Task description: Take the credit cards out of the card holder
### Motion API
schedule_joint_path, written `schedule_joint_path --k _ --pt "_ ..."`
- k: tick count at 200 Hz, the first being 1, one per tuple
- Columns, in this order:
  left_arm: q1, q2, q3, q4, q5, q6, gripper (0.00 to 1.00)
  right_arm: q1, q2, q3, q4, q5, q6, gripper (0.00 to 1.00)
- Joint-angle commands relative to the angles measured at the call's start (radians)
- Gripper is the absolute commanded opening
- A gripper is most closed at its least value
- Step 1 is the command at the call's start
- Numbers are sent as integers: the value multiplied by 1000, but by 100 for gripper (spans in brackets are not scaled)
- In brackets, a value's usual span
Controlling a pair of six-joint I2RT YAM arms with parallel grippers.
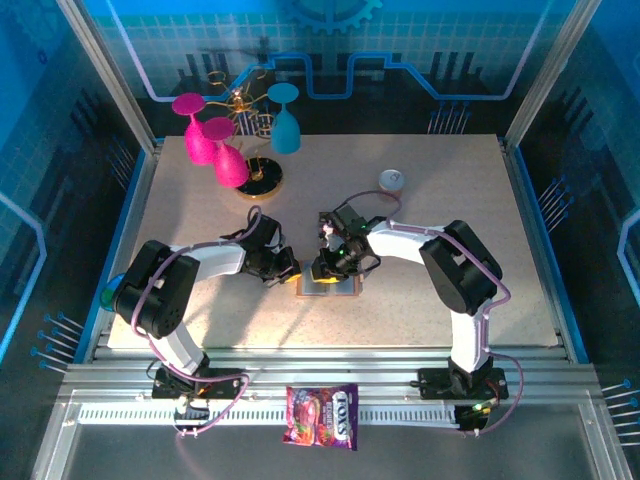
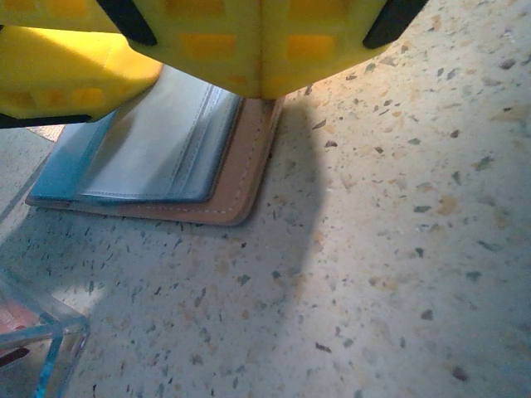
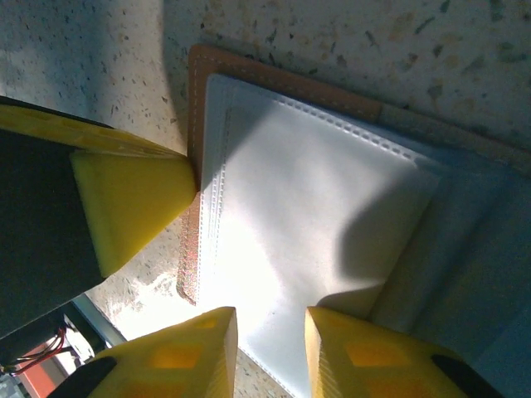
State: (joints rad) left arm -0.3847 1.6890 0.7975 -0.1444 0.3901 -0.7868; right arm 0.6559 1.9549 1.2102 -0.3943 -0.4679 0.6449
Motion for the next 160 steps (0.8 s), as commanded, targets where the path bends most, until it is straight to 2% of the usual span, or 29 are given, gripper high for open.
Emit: schedule_joint_path --k 1,61,160 --pt "-8 -6 -5 -27 3 0 7 13 14 24 -52 41 -5 30" --pt "-7 6 -4 -37 -6 6 7 10 -13 7 -80 81 -7 32" --pt "-7 -6 32 -67 -11 14 7 -35 -60 -117 122 -35 70 31"
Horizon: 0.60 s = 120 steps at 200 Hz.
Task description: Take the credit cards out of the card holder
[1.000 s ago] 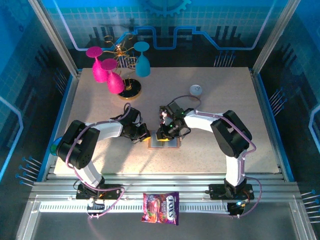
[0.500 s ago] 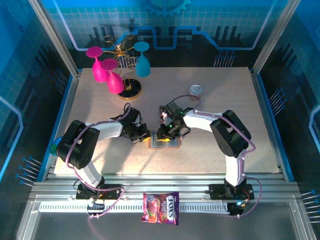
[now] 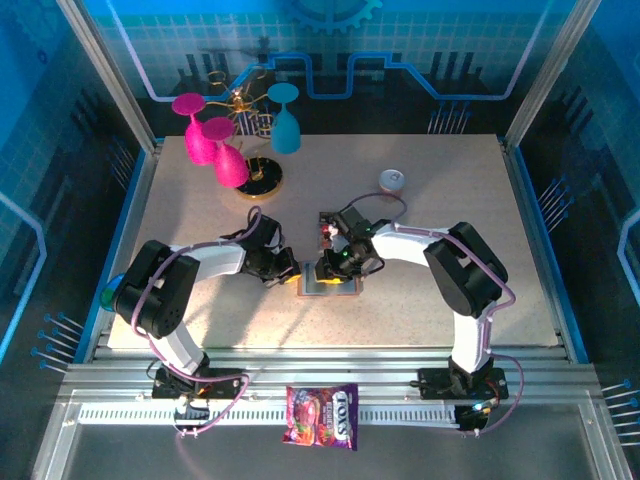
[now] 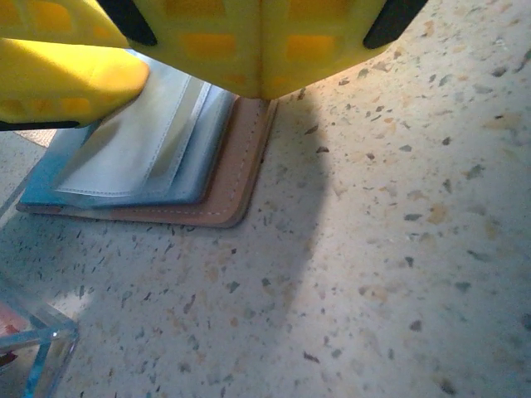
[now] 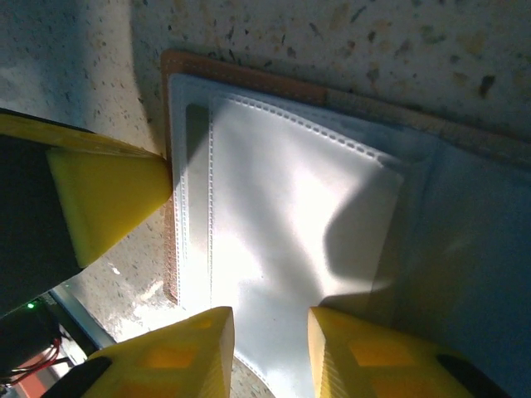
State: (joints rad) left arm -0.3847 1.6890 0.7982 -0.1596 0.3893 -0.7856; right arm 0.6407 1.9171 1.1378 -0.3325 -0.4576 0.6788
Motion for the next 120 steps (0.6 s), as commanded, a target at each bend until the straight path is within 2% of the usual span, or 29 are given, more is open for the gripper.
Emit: schedule_joint_path --k 1,33,54,120 --pt "-7 -7 32 -52 -10 13 7 -20 -23 -47 63 -47 38 31" --pt "-12 -46 51 -60 -6 -2 9 -35 -42 -92 131 -79 54 29" --pt "-22 -60 59 -38 16 -26 15 -45 -51 -118 167 -97 59 29" --pt "-55 -11 75 25 58 -79 26 -72 -49 -187 307 -167 111 27"
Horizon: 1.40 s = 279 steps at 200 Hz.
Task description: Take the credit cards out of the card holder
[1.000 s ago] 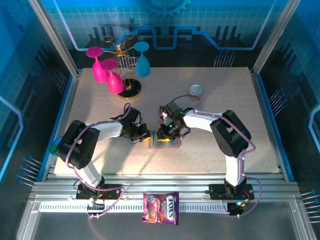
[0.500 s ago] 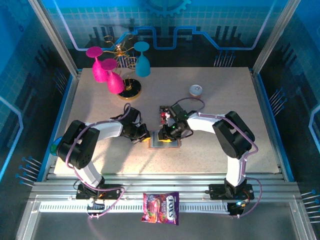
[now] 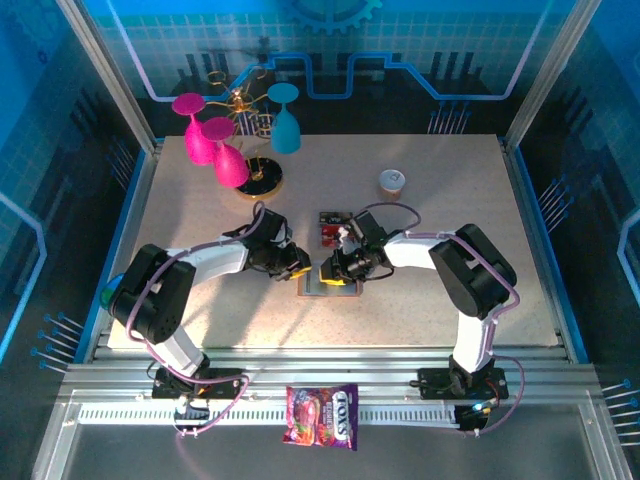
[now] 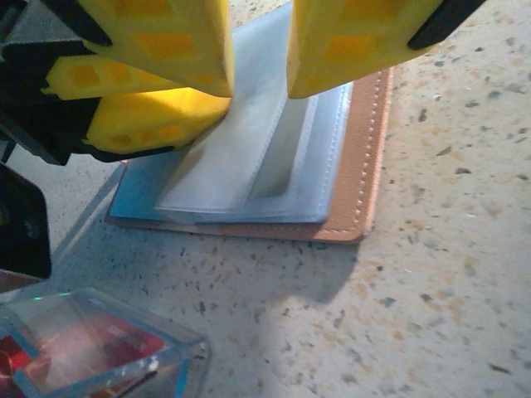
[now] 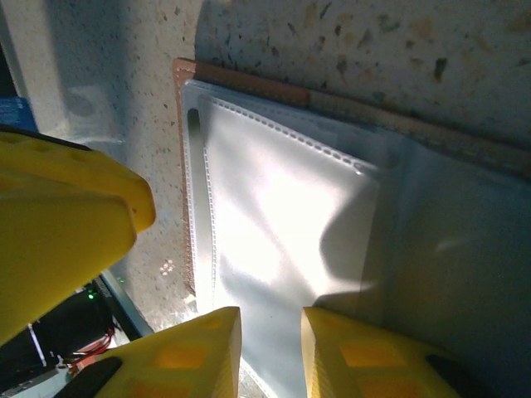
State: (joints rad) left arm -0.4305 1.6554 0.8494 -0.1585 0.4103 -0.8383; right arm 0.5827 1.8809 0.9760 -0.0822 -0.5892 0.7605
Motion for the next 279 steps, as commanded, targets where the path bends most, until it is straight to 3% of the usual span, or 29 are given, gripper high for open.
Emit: schedule_joint_path --k 1,113,177,279 --pt "-10 23 24 24 37 -27 26 -14 -12 -25 58 -36 29 27" --pt "-17 83 9 78 61 -57 30 -32 -18 -75 129 -67 57 26" --pt "-19 95 -5 135 105 -84 23 -35 -31 -91 176 -85 74 26" --pt "-18 56 25 95 121 -70 26 -77 -193 -91 94 -42 44 29"
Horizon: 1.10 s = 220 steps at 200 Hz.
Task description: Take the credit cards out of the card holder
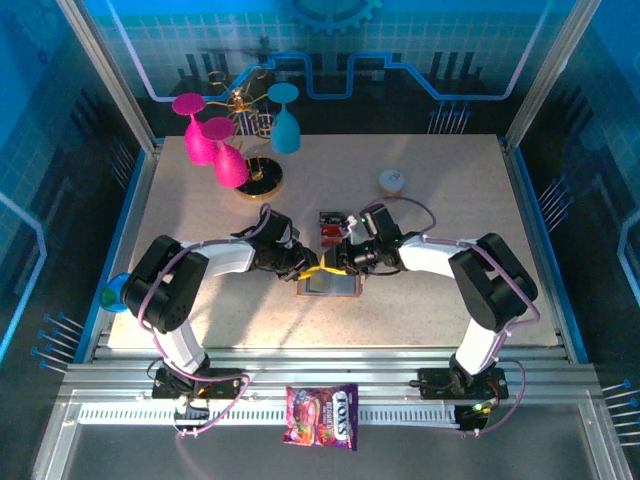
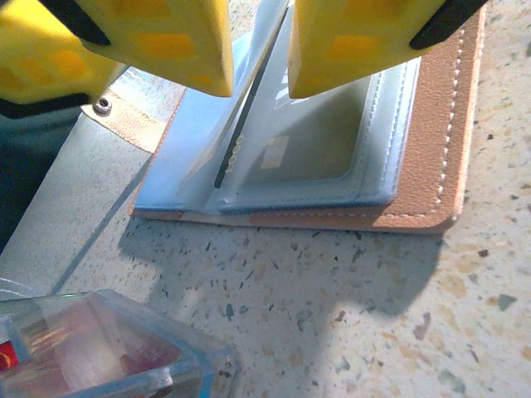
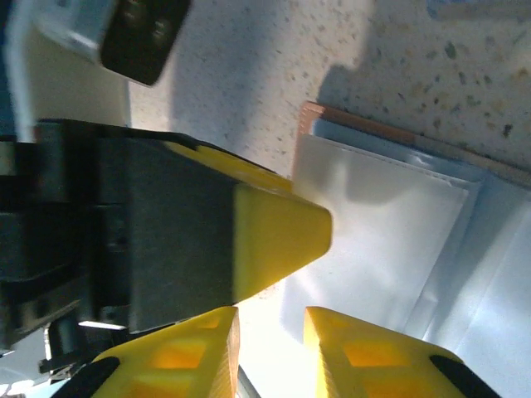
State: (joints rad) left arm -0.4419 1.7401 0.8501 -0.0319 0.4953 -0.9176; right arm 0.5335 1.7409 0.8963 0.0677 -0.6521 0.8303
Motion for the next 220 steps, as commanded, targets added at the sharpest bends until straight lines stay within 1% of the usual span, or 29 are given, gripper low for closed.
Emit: schedule_joint_path --k 1,45,107,131,137,183,220 --pt "-7 -28 25 -32 36 10 26 -28 -55 -11 -58 21 -27 29" --pt "-28 -24 75 -82 42 33 29 -79 -112 -11 -137 44 -70 29" --pt "-75 2 130 -94 44 26 33 -144 -182 -11 -219 70 -120 29" --pt "-99 30 155 -89 48 19 36 -167 -217 -11 -239 93 -128 29" --pt "-106 37 162 -86 47 17 37 -173 -228 -40 -241 99 -128 29" --pt "-143 95 209 -77 50 6 46 -211 -303 -77 -254 141 -125 30" --pt "-164 146 227 -57 58 -4 48 -235 -346 -103 -267 150 -126 31"
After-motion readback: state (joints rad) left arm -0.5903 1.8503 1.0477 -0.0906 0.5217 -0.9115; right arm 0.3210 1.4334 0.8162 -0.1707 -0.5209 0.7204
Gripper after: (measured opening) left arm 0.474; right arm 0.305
